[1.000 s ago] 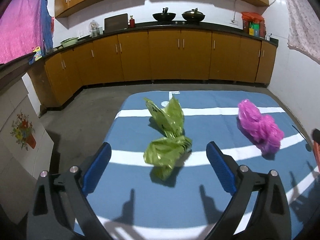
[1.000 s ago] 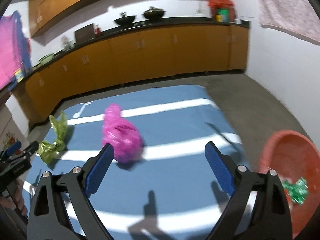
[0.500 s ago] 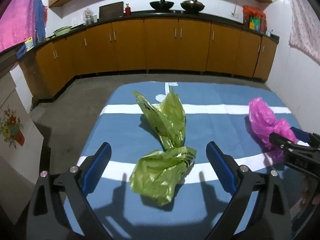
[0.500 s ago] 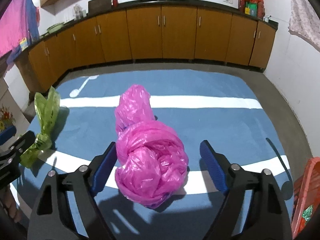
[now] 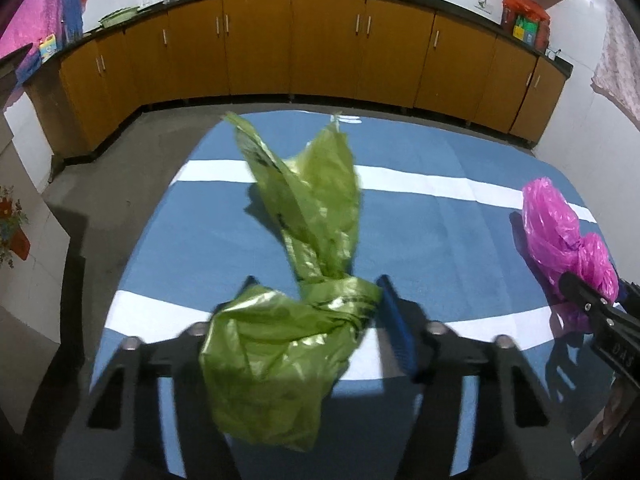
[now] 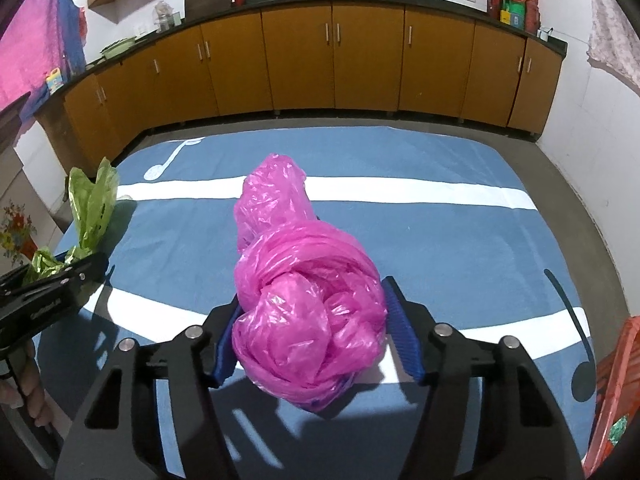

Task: Collect trash
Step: 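Grasp the pink bag with the right tool while the left tool grasps the yellow-green bag, then lift both held bags and carry them over the orange basket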

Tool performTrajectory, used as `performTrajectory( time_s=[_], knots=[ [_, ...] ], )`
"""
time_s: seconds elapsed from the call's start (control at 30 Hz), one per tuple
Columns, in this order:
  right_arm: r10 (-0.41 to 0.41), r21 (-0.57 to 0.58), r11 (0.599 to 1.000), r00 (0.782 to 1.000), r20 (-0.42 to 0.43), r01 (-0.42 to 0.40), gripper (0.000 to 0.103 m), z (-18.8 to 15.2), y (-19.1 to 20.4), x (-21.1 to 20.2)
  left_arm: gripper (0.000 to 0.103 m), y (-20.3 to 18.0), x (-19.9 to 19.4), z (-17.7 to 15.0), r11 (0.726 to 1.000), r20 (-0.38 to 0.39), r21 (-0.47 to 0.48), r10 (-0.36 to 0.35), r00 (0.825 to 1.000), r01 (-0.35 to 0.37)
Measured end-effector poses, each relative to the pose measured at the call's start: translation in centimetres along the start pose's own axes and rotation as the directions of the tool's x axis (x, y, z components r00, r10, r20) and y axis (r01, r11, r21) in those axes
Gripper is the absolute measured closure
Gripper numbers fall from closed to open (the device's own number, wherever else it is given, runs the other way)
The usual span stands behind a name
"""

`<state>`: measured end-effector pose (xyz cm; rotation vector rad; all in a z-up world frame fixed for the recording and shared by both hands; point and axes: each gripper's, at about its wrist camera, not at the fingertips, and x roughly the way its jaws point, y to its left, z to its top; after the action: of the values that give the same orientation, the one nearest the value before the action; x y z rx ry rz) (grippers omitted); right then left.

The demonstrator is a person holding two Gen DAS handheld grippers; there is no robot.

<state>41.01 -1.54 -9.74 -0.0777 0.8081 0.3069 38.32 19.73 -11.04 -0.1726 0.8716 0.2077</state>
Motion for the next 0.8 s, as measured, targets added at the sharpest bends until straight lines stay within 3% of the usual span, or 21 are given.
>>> performTrajectory(
  time_s=[0.07,0.17,0.5,0.8],
  knots=[
    [-0.001,-0.001,1.0,1.0,-0.001,0.001,0.043,-0.2,-0.2,-0.3,0.066,-0.2,0.1,-0.1,1.0,-0.006,0.005,-0.006,1.0,0.006],
    [-0.005,-0.003,1.0,1.0,0.0,0.005,0.045,-0.6,-0.4,-0.8,0.07,-0.5,-0.2,-0.2,1.0,0.0,0.014,-0.016,1.0,0.016],
    [-0.041,0.038,0.998,0.999,0.02,0.04,0.045,-3.1,-3.0,-4.5,0.071,-2.9,-3.5,-1.0,0.995,0.052,0.075,-0.063,0.997,0.059],
    [-0.116,0.089,0.99,0.99,0.086,0.108,0.046,-5.6,-6.3,-11.0,0.071,-7.0,-8.0,-2.4,0.98,0.091,0.154,-0.141,0.986,0.126]
  ],
)
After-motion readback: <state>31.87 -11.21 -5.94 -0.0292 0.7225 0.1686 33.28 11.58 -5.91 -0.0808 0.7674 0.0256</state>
